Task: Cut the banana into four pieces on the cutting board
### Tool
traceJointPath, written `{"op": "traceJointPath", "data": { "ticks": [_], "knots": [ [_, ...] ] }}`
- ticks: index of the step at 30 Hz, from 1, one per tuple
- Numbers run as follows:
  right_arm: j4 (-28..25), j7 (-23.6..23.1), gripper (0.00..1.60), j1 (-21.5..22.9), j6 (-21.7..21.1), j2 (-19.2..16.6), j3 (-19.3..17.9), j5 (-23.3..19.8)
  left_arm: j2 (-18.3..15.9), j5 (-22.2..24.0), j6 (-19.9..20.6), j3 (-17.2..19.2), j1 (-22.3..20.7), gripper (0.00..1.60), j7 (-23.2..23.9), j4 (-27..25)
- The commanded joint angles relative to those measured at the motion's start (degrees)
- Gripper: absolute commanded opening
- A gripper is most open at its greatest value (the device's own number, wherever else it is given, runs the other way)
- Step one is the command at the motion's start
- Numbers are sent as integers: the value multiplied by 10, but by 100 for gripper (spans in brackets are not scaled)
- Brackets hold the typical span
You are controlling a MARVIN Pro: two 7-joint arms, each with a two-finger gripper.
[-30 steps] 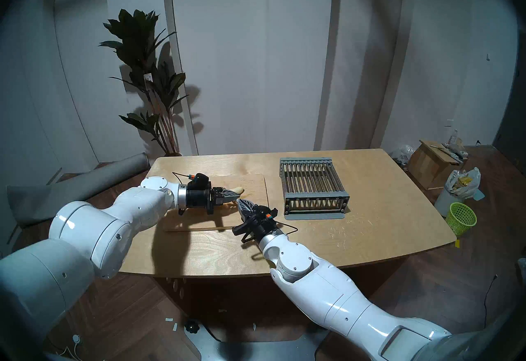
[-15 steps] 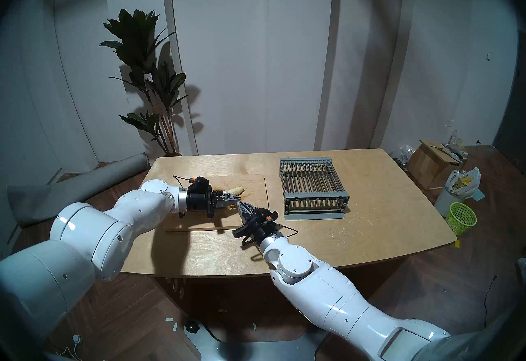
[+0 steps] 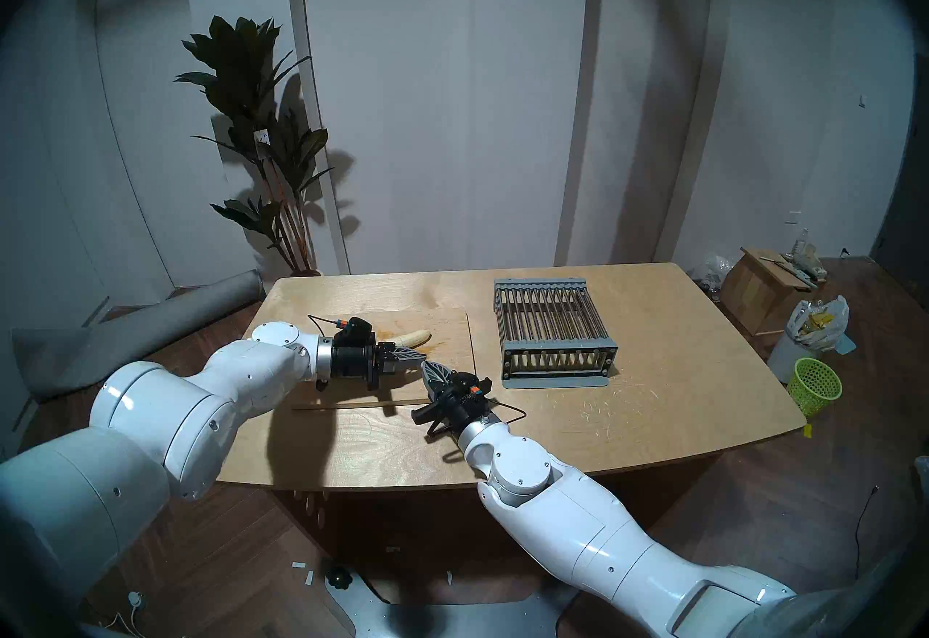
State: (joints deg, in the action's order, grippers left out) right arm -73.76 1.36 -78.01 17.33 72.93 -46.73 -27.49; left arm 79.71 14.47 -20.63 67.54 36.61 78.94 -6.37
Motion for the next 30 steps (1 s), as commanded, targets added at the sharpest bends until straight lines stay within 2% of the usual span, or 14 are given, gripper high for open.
{"op": "traceJointPath", "data": {
  "ticks": [1, 5, 8, 13, 20, 22, 26, 29, 30],
  "knots": [
    [-24, -3, 0, 11, 5, 7, -2, 0, -9, 10, 5, 10, -14, 0, 3, -5],
    [-30, -3, 0, 10, 5, 8, -1, -2, -15, 22, 2, 24, -18, 0, -4, -6],
    [-32, -5, 0, 8, 4, 8, -2, -6, -18, 46, 16, 51, -26, 0, -11, -3],
    [-39, -9, 0, 4, -6, 11, -5, -27, -24, 52, 26, 61, -34, 0, -14, -8],
    [-64, -40, 0, -6, -64, 22, -40, -147, -30, 50, 28, 63, -29, 0, -11, -10],
    [-69, -44, 0, -5, -76, 20, -46, -165, -30, 49, 28, 63, -28, 0, -9, -11],
    [-79, -53, 0, -4, -117, 20, -67, -225, -31, 49, 29, 64, -27, 0, -7, -12],
    [-86, -52, 0, 1, -108, 7, -61, -203, -31, 48, 29, 64, -27, 0, -5, -13],
    [-88, -49, 0, 3, -90, 1, -52, -175, -31, 48, 29, 64, -26, 0, -5, -13]
  ]
}}
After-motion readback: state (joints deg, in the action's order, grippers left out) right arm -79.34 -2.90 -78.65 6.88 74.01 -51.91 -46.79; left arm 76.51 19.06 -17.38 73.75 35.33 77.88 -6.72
